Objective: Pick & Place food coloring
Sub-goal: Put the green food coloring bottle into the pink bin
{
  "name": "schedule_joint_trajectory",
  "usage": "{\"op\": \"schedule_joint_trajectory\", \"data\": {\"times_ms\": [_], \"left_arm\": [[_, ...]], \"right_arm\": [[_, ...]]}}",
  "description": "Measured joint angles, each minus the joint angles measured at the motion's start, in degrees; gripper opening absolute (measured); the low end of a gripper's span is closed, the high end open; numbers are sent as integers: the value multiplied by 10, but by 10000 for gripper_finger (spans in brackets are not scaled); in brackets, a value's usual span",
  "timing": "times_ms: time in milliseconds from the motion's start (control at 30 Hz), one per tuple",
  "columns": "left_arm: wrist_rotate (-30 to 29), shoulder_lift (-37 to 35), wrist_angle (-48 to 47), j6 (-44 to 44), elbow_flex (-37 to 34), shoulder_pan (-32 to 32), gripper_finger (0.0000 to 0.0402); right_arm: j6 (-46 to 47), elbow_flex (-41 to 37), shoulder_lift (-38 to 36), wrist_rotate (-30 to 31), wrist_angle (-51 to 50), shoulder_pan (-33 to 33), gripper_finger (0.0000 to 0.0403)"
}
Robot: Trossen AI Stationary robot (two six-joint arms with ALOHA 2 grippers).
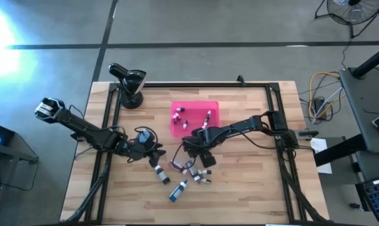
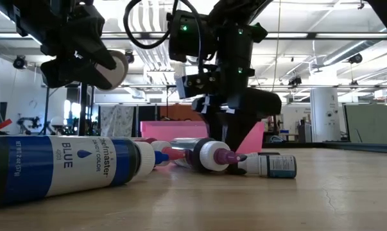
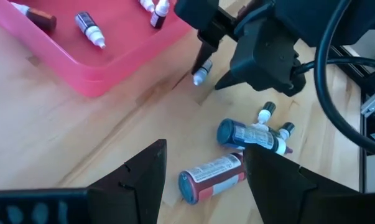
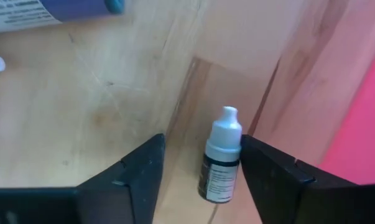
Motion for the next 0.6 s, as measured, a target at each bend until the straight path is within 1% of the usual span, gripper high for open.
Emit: {"op": "schedule_joint_trajectory", "data": {"times_ms": [100,200,367,433,500,567,600], "left_arm": [[-7,0,0,-4,0,0,188],[-8,0,0,-5,0,0,188],[-8,0,0,-13,0,0,188],[-8,0,0,-14,0,0,188],[-8,0,0,-15,0,0,188],[-9,0,0,-15,0,0,188],[-12,0,0,-15,0,0,188]], "right_arm": [[32,-1,0,-6,-1,0,167],[58,-1,0,-10,-2,0,127],[67,-1,-1,-13,-2,1,65],[84,-3,-7,-15,0,2,53],[122,-1,-24,-25,0,2,51],[165,9,-60,-32,18,2,56],[183,13,-85,-25,33,1,60]]}}
